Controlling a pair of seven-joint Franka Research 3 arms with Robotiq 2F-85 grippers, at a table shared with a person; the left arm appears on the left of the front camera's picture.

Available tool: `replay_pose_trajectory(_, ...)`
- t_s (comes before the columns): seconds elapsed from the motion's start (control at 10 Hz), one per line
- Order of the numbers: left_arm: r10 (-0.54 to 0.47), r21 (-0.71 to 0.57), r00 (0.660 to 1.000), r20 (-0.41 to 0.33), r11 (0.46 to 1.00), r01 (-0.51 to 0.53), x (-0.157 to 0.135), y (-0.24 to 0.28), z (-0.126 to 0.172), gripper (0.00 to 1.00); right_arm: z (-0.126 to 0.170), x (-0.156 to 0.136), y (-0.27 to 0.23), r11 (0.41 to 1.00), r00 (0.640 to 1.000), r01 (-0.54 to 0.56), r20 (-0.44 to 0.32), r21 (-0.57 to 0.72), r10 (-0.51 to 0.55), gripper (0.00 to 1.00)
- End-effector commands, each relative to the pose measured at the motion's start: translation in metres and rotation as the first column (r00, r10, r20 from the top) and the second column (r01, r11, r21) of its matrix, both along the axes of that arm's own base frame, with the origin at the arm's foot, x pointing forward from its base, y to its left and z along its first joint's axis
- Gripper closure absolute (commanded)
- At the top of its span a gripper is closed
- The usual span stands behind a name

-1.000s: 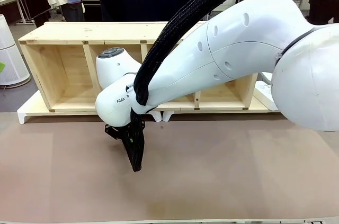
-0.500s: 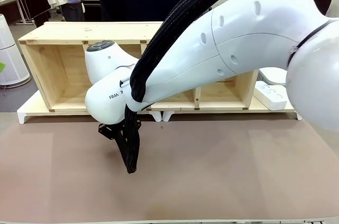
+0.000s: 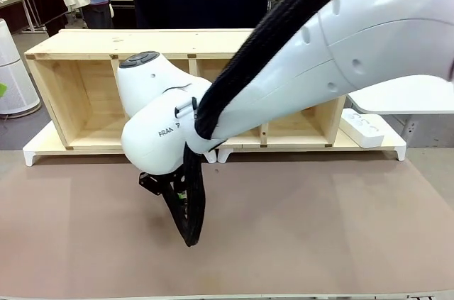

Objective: Perform cable management.
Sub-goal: Pull the grasped Power Cable to the location of the Power Strip.

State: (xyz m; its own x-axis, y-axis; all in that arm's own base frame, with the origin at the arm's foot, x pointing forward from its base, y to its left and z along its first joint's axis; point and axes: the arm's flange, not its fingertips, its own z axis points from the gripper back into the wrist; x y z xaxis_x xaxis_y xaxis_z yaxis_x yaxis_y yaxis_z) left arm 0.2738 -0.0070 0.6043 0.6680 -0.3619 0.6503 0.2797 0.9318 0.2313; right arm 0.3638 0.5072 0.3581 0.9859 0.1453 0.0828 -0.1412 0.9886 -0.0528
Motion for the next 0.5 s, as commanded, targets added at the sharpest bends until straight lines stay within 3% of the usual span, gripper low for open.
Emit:
replay_pose_trajectory(0.0,0.006,-0.004,1.000,0.002,1.000,-0.006,0.000,0.000,0.000,0.00,0.010,-0.028,-0.031,0.998,0.999,0.034,-0.003,0.060,-0.034,0.84)
replay_pose_trajectory(0.4,0.006,-0.004,1.000,0.002,1.000,-0.006,0.000,0.000,0.000,0.00,0.025,-0.058,-0.068,0.990,0.996,0.083,0.023,0.117,-0.087,0.84)
